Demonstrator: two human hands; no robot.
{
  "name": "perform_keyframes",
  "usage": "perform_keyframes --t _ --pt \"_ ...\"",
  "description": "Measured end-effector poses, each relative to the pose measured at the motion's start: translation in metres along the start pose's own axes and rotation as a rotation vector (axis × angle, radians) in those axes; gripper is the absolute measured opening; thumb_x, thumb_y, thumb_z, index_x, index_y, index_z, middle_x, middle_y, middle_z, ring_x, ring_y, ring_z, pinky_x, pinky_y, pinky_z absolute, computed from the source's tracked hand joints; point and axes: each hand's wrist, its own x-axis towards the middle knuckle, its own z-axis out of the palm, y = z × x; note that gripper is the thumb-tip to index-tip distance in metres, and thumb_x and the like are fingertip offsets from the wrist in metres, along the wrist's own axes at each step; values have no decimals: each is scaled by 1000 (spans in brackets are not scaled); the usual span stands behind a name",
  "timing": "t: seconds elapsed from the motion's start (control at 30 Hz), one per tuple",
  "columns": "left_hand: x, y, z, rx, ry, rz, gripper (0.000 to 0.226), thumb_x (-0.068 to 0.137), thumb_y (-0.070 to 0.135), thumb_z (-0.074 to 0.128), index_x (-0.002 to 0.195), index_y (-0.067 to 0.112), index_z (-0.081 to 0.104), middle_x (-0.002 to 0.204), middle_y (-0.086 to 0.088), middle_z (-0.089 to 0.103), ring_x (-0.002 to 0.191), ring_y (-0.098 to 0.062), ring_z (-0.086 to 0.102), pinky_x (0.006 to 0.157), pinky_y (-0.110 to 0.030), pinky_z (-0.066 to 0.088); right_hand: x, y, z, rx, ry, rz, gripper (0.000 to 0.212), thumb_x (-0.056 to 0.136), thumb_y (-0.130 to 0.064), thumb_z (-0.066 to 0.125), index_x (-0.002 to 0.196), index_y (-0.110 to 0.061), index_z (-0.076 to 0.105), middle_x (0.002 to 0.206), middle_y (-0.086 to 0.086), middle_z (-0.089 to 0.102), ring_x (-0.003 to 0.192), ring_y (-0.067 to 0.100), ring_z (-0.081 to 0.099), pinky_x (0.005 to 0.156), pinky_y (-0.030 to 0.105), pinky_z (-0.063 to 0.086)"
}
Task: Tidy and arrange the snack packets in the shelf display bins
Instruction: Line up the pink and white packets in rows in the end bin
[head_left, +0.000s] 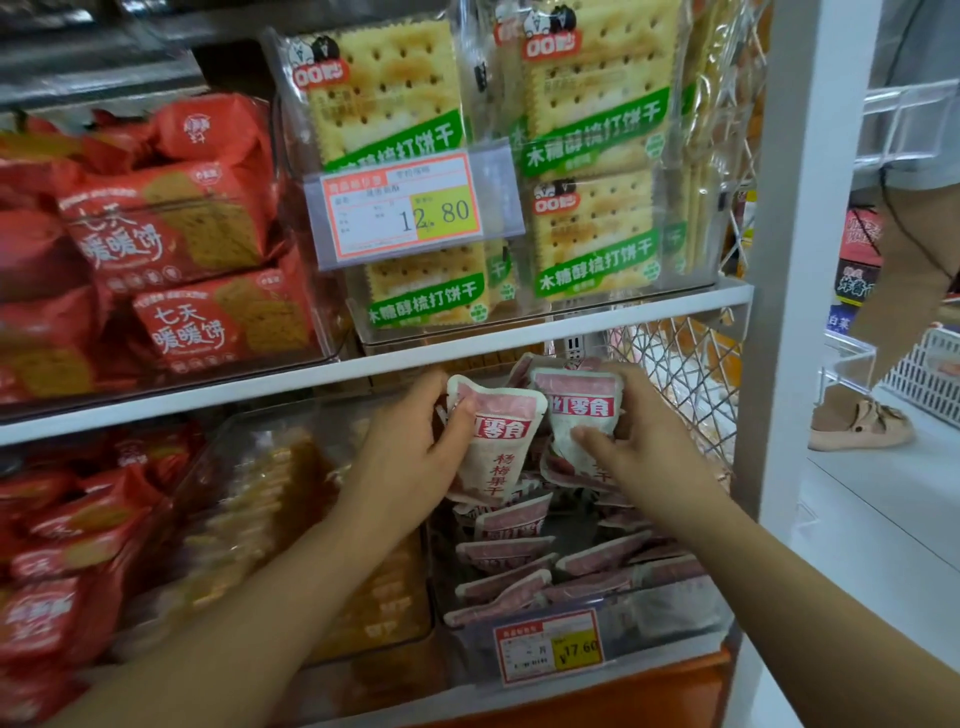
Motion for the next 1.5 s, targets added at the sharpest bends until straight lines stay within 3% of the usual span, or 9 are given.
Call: perform_keyframes --t 0.17,0.37,0.53,0.8,0.9,1.1,1.23,1.4,1.5 --pt "-10 8 3 -288 93 -119 7 94 32 47 91 33 54 83 17 67 81 6 63 60 -15 51 17 14 10 -290 -171 -30 39 83 -16 66 102 -39 40 91 -11 60 75 9 58 57 21 42" --pt "-17 17 22 -425 -9 -203 10 94 28 49 86 24 54 77 9 66 61 1 63 50 -14 46 46 27 14 -479 -313 -71 4 82 -16 64 84 -13 62 86 2 68 77 20 60 65 30 46" --pt "-11 12 41 -269 -269 -276 6 95 28 50 99 24 53 86 10 66 66 0 68 65 -35 59 52 36 2 -346 -478 36 20 84 -9 65 99 -18 73 100 -3 71 92 14 65 84 31 52" --pt "5 4 64 364 -394 -39 28 90 25 54 68 24 36 70 5 45 74 -17 54 56 -29 34 41 25 -8 2 -134 235 14 91 -15 58 80 -14 68 85 -3 68 71 1 58 60 15 43" --pt "11 -3 63 503 -397 33 23 86 32 59 76 24 40 81 4 50 84 -20 56 65 -32 43 36 29 -8 -41 -24 243 10 90 -15 58 81 -17 63 80 -9 62 72 7 55 61 19 39" --pt "8 -7 70 595 -438 153 36 83 31 66 113 28 47 120 2 50 104 -22 54 75 -33 41 43 27 6 40 -23 293 19 90 -18 57 108 -24 59 91 2 61 65 18 54 59 26 39" --pt "9 -11 63 497 -459 131 32 82 43 66 109 31 55 119 6 45 104 -16 52 80 -29 39 52 31 17 22 -8 285 28 89 -25 60 117 -24 61 94 6 62 69 15 56 63 26 40" --pt "21 -10 50 207 -413 -25 18 81 37 69 94 34 57 108 8 48 99 -12 54 89 -36 48 54 30 20 116 105 327 19 82 -18 70 101 -16 69 95 12 70 87 26 67 86 40 53" --pt "23 -12 46 226 -344 -49 29 86 31 66 113 33 55 125 7 48 109 -12 52 92 -30 45 49 21 13 313 128 383 8 83 -7 68 83 -15 68 97 13 70 88 27 67 89 40 53"
